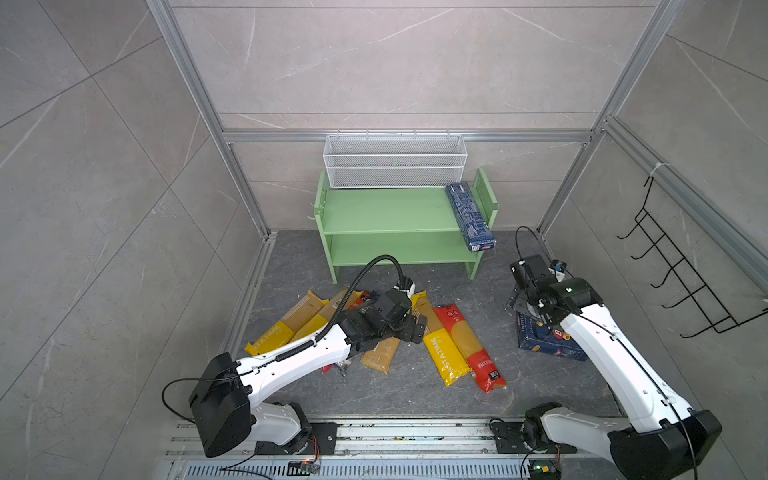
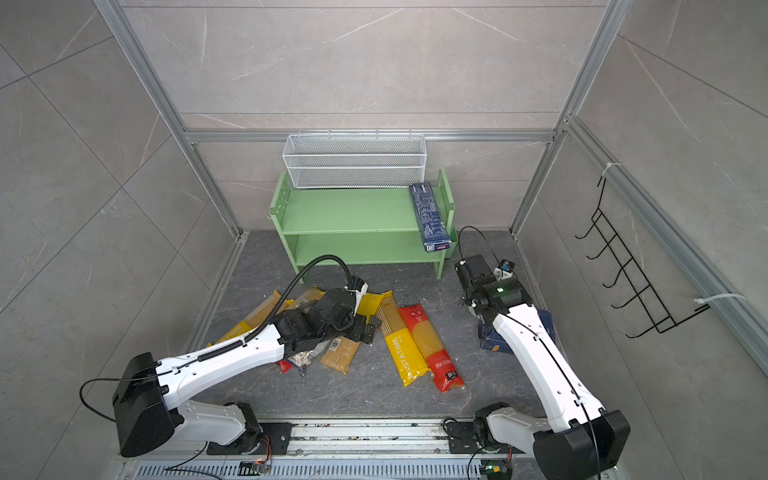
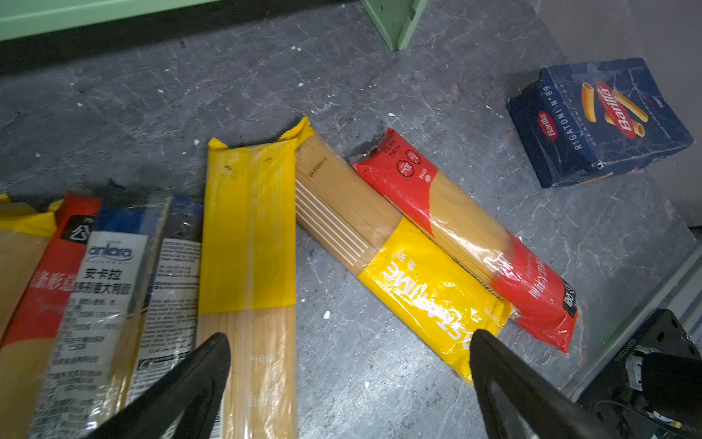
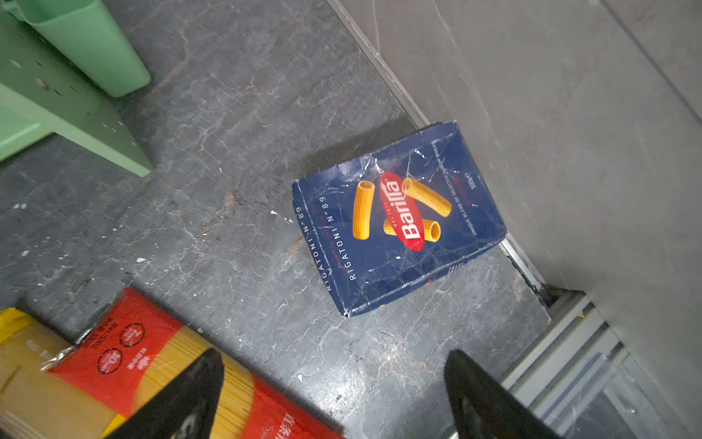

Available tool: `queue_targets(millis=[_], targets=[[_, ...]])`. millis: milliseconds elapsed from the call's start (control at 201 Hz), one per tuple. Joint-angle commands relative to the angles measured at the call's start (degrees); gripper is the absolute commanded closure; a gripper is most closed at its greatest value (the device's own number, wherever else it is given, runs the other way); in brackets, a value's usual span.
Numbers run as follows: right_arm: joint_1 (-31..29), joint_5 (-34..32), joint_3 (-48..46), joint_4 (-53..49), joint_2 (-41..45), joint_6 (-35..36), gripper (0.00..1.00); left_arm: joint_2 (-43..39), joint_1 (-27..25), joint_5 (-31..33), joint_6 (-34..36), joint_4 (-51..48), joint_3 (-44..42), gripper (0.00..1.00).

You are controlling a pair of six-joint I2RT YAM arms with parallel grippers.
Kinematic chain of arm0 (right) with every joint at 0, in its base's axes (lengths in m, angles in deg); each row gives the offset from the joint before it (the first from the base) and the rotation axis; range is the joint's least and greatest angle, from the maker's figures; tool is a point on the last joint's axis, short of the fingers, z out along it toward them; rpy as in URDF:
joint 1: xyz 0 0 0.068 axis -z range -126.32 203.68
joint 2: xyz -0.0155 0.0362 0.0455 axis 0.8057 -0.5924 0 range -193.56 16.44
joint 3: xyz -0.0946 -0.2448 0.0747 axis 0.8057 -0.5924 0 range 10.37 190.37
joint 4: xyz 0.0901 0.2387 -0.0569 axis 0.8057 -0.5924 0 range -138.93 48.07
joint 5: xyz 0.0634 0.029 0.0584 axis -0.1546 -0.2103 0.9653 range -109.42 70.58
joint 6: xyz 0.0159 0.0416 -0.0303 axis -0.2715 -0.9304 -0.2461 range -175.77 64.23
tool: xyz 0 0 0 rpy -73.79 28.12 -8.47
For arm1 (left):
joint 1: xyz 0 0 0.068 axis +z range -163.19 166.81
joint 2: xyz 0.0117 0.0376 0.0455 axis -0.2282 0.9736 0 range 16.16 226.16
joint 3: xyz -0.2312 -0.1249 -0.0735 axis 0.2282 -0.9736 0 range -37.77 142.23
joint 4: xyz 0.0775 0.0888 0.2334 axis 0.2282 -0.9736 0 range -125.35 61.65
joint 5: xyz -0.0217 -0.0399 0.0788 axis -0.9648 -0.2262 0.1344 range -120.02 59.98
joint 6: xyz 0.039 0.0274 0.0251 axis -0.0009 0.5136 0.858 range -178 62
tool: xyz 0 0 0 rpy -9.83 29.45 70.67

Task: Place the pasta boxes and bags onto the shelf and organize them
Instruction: 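Move the right gripper to the Rigatoni box while the left reaches the red bag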

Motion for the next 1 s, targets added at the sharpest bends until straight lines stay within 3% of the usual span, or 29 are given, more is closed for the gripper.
queue_targets(millis=[0, 214, 677, 757, 991], targets=[[0.5, -2.3, -3.2, 3.2, -0.4, -3.6, 0.06, 2.1, -1.6, -1.5, -1.0, 3.4, 1.3, 0.00], [5.9, 0.4, -7.4, 8.4, -5.7, -1.3, 0.06, 6.2, -2.8, -3.3, -0.9, 4.9, 4.1, 0.00], [36.9, 19.4, -14.8, 19.6, -5.0, 14.9, 0.05, 15.5, -2.8, -7.4, 2.3, 3.9, 13.0, 0.00], [40.5, 23.6, -15.0, 20.7, -5.3, 15.1, 0.05, 17.2, -2.8, -8.4, 2.5, 3.8, 14.7, 0.00], [47.4, 26.0, -15.7, 23.4, -7.0, 13.3, 0.05, 19.4, -2.8, -9.5, 3.1, 3.0, 17.8, 0.00]])
